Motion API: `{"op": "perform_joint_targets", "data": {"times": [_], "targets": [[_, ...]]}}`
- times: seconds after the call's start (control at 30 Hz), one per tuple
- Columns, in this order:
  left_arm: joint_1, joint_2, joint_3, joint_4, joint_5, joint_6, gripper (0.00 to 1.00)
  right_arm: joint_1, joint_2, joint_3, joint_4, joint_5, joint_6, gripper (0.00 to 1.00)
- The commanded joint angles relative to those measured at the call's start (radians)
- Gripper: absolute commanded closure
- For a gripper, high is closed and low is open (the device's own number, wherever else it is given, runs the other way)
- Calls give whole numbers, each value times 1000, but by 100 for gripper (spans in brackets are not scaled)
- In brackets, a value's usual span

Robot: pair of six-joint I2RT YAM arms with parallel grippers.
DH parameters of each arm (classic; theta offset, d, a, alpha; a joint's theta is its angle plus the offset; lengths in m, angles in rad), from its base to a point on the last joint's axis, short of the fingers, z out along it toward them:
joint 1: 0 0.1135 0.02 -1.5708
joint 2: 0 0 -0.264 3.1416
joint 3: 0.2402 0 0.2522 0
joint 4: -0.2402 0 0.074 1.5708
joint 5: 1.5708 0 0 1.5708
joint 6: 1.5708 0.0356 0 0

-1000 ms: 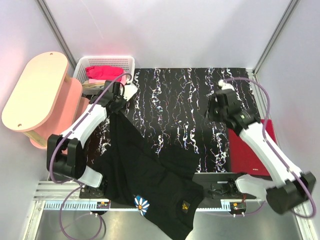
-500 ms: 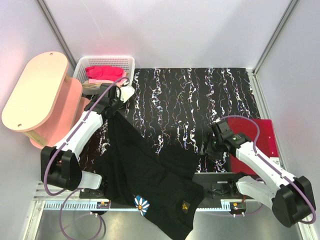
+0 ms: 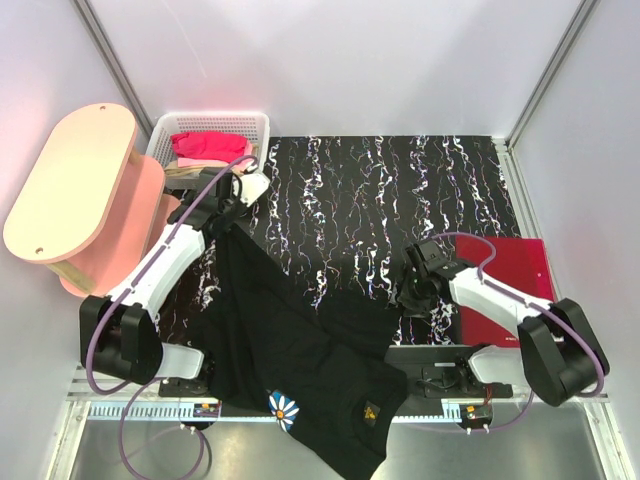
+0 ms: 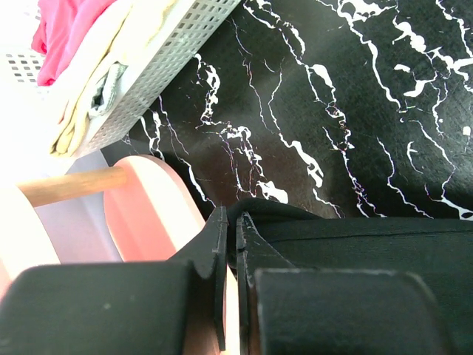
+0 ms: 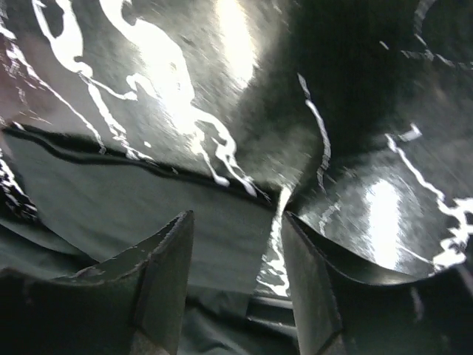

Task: Fold and stack the t-shirts
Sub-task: Flatten the tshirt out

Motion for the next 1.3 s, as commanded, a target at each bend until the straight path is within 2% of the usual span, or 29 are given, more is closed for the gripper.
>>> {"op": "perform_joint_targets", "data": {"times": [0.0, 0.1, 0.17, 0.27, 0.4, 0.5, 0.53, 0.6, 0.73, 0.9, 1.0, 1.13, 1.27], "targets": [[-3, -55, 1, 42, -5, 3, 100, 9, 52, 8, 84, 17, -1, 43], [-3, -59, 0, 40, 0, 2, 100, 9, 83, 13, 108, 22, -3, 49], [-3, -59, 1, 37, 0, 2, 100, 9, 108, 17, 117, 17, 0, 58], [-3, -61, 0, 35, -6, 8, 100, 9, 118, 17, 130, 5, 5, 63], [-3, -67, -3, 37, -12, 11, 100, 11, 109, 8, 136, 2, 10, 78], [-3, -70, -4, 37, -14, 11, 100, 11, 105, -2, 136, -3, 10, 85], [-3, -72, -4, 37, -15, 11, 100, 11, 102, -9, 136, -6, 11, 93], [-3, -75, -6, 37, -14, 8, 100, 11, 86, -15, 134, -9, 17, 100], [-3, -81, -12, 35, -12, 3, 100, 11, 36, -6, 122, -15, 22, 100], [-3, -81, -21, 34, -17, 6, 100, 11, -110, 74, 4, -6, 13, 100], [-3, -85, -16, 31, -14, 3, 100, 11, -170, 65, -34, -3, 26, 100], [-3, -90, -4, 26, -12, 0, 100, 11, -147, -5, -7, -59, 62, 100], [-3, -95, -6, 23, -17, 6, 100, 12, -162, -97, 100, -135, 108, 100]]}}
